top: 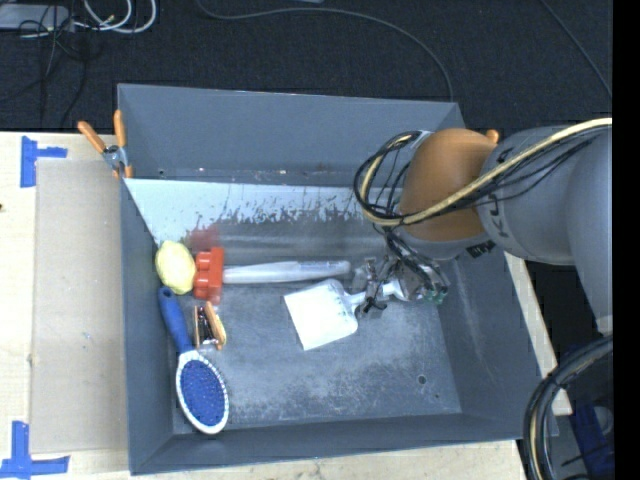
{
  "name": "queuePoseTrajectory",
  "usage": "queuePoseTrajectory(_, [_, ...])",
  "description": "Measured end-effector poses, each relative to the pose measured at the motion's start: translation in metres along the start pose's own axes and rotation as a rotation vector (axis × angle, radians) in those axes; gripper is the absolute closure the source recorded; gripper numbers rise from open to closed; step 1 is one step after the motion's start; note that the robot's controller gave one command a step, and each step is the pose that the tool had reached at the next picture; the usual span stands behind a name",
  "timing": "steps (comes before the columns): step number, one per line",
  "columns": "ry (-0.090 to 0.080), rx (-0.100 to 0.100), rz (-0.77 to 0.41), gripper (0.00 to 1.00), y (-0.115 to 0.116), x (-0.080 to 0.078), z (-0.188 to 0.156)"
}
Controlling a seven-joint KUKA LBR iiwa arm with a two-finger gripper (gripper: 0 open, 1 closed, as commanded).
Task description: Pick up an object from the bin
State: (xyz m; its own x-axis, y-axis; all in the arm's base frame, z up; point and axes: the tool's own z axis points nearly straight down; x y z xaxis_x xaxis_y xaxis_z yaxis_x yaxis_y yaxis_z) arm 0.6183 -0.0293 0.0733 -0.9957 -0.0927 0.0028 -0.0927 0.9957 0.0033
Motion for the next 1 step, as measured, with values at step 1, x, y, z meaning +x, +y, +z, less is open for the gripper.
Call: queuePoseTrajectory(1, [0.004, -0.001, -0.001, 1.0, 0.0006, 0.0014, -0.0254])
